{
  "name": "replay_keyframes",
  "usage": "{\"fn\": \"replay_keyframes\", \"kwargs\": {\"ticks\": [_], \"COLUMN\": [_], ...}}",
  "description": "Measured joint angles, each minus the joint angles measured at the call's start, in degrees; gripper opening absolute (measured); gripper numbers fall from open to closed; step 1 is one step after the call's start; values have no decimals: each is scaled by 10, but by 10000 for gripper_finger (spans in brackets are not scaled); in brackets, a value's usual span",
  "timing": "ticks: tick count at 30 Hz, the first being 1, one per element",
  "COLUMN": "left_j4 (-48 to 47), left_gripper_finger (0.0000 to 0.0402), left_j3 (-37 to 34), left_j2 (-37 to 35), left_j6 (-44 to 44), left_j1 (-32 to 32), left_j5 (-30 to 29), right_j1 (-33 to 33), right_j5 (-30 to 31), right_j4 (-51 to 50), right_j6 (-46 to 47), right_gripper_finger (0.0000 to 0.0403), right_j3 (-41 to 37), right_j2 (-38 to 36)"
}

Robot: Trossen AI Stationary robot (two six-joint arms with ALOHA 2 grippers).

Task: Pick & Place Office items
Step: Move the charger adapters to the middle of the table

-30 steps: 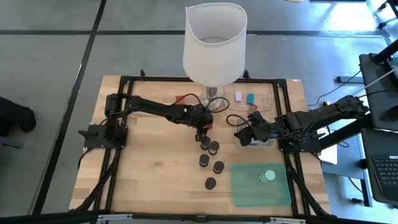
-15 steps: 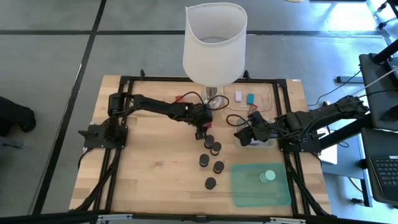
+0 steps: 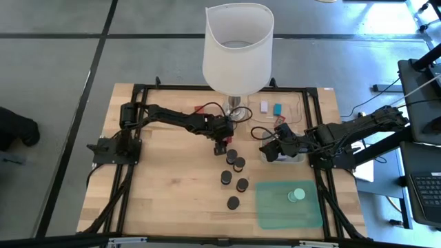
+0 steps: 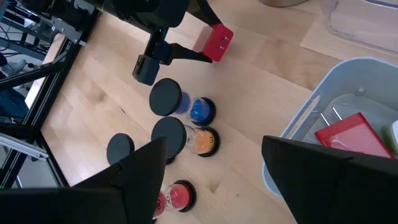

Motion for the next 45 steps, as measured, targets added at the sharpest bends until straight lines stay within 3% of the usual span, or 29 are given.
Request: {"fn": "replay_keyframes", "kwargs": {"ticks": [17, 21, 29, 32, 38, 45], "left_j4": [14, 11, -92, -145, -121, -82], "left_gripper_finger": [277, 278, 278, 279, 281, 281], "left_j3": [0, 0, 0, -5, -71, -145], "left_j2": [-5, -47, -145, -168, -205, -207], "left_j6": [32, 53, 160, 220, 321, 362], "left_j1": [-8, 13, 63, 87, 133, 147], "left_j5": [19, 69, 70, 116, 229, 151], "right_j1": [0, 0, 0, 0, 0, 0], "right_j5": [0, 0, 0, 0, 0, 0], "right_j4": [0, 0, 2, 5, 7, 7], "right_j6": [0, 0, 0, 0, 0, 0], "right_gripper_finger": [267, 267, 267, 267, 267, 267], "right_j3": [0, 0, 0, 0, 0, 0], "right_j2": [0, 0, 0, 0, 0, 0]}}
